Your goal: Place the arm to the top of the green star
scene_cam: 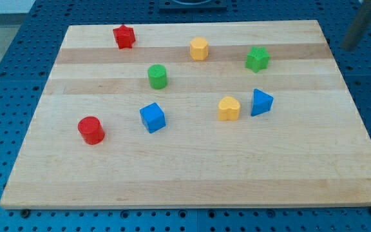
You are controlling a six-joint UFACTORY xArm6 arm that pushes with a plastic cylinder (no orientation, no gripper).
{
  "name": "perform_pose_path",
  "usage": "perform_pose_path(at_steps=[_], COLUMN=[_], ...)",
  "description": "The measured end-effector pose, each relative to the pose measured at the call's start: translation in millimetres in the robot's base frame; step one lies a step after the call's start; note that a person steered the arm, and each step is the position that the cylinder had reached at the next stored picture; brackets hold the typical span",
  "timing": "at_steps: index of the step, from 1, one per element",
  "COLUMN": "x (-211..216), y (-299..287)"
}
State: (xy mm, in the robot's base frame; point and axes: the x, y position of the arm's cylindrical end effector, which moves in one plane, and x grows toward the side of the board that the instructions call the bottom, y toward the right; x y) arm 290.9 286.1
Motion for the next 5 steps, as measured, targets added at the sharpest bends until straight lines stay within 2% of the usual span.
perform_pose_path(at_steps=[1, 2, 3, 4, 5], x=[35.1, 52.6, 52.6, 45.4, -1.4], y=[27.0, 29.7, 30.9, 22.3, -57.6])
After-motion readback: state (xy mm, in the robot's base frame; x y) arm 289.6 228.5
